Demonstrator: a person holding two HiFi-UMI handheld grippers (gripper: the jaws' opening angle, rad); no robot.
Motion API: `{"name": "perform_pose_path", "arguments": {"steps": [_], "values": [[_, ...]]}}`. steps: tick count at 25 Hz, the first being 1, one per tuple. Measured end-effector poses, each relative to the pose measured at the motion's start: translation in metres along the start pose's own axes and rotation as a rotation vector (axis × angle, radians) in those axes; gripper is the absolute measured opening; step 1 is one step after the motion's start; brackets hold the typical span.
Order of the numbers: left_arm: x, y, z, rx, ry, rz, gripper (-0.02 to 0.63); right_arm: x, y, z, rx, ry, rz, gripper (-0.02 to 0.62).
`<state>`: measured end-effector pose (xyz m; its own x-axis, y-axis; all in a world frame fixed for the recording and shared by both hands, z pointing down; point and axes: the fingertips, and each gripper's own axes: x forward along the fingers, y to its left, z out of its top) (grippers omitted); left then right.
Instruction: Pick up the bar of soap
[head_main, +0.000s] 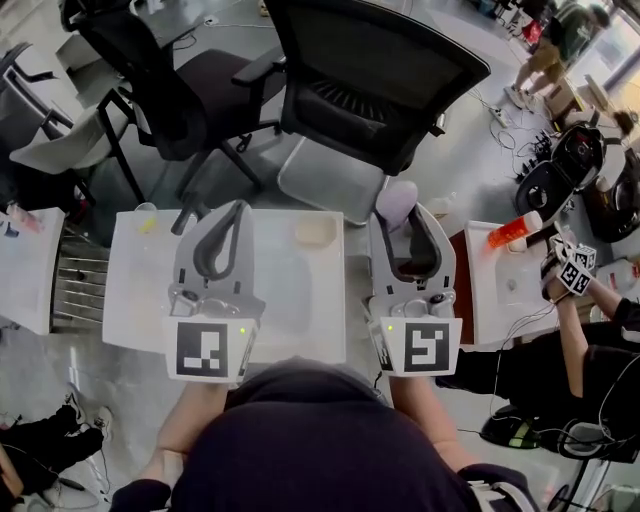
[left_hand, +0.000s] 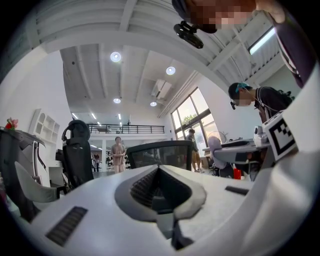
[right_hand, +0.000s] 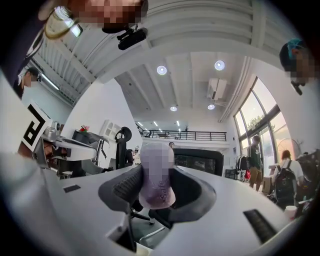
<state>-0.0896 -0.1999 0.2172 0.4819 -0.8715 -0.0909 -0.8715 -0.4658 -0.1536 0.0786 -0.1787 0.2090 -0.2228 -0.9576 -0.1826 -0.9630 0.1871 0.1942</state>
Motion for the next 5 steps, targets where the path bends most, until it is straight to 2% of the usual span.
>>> {"name": "perform_pose_path", "arguments": {"steps": [5], "values": [[0.0083,-0.0109,-0.0078,-0.002,0.011,0.006,0.0,0.003,-0.0105,-0.0114,0.003,0.007,0.015,0.19]]}}
